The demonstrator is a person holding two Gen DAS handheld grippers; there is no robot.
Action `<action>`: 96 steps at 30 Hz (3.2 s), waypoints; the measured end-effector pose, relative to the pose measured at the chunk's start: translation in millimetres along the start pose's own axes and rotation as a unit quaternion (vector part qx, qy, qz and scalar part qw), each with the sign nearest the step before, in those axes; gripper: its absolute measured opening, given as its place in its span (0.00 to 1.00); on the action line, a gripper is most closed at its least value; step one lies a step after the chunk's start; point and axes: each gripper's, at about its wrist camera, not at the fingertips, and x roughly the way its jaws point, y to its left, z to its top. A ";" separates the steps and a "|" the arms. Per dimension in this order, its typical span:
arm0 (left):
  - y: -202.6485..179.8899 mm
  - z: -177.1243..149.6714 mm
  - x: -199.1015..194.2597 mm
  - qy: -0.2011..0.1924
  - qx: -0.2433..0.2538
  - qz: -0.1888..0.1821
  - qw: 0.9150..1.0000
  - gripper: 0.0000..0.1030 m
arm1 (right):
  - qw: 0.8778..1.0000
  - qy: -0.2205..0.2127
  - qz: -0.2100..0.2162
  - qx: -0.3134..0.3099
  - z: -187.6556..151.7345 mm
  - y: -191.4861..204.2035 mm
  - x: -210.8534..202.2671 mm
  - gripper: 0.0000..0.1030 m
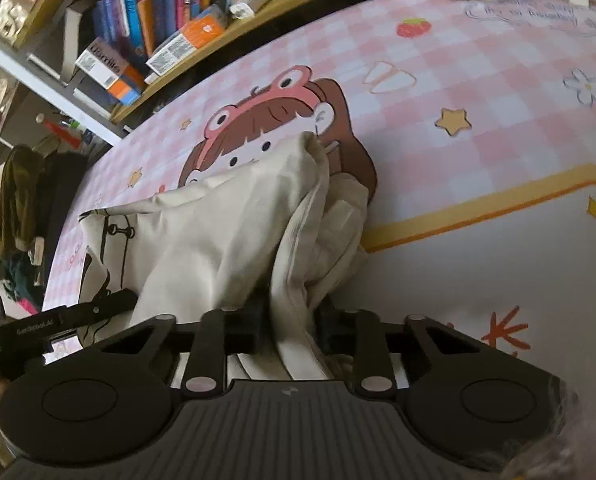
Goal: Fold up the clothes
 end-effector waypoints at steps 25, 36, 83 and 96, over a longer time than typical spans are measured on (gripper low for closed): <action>-15.1 31.8 -46.7 -0.076 0.026 -0.018 0.997 0.18 | 0.994 -0.080 0.022 -0.074 21.9 51.1 -34.3 0.15; -6.3 40.3 -54.2 -0.084 0.022 -0.018 0.996 0.17 | 0.993 -0.092 0.022 -0.077 29.6 64.9 -28.3 0.16; 41.5 156.3 -67.3 -0.117 0.042 -0.069 0.990 0.18 | 0.975 -0.172 -0.008 -0.144 104.8 163.7 -7.5 0.16; 48.8 195.2 -6.6 -0.106 0.026 -0.040 0.993 0.17 | 0.979 -0.141 0.010 -0.148 166.1 135.7 47.8 0.16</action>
